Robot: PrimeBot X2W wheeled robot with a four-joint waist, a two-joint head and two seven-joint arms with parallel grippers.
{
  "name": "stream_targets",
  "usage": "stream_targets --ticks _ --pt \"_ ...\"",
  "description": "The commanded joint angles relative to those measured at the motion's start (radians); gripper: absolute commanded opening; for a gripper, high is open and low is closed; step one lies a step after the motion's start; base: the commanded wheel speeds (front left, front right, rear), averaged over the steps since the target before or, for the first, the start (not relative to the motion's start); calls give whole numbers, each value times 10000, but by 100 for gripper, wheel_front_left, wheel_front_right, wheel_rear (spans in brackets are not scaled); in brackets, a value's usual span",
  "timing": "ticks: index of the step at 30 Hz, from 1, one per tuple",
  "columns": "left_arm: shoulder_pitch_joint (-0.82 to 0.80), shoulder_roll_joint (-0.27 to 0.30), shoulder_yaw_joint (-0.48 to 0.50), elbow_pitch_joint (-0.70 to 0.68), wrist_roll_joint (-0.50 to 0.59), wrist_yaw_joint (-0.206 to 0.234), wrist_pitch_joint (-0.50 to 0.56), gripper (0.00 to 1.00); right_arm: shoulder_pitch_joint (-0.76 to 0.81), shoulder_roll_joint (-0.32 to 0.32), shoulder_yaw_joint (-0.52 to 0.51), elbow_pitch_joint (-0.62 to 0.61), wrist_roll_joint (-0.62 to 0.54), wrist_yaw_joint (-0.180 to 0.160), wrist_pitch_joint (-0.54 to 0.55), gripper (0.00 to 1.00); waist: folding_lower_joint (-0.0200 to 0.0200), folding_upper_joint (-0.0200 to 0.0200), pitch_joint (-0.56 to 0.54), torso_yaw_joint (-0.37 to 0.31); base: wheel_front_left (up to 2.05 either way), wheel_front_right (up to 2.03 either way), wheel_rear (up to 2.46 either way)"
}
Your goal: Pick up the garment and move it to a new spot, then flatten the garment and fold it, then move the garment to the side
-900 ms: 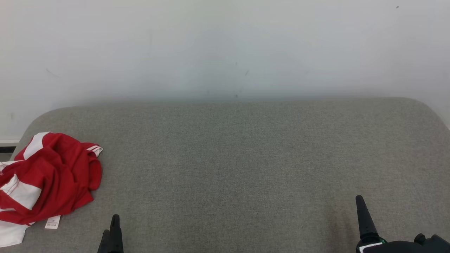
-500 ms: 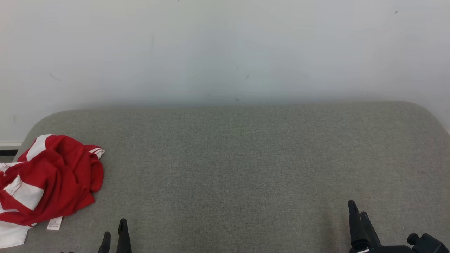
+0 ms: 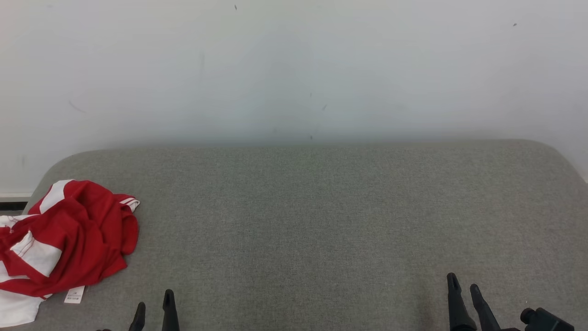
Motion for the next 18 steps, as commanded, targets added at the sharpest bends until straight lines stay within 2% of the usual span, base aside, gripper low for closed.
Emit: stream_targets --ticks 1,18 --pt "59 41 -35 -69 331 -9 -108 100 11 -57 0 -2 -330 -11 -111 100 0 0 -30 4 0 0 0" --pt "164 46 -220 99 2081 28 -530 100 91 -66 211 370 -2108 -14 -542 100 0 0 -271 14 0 0 0"
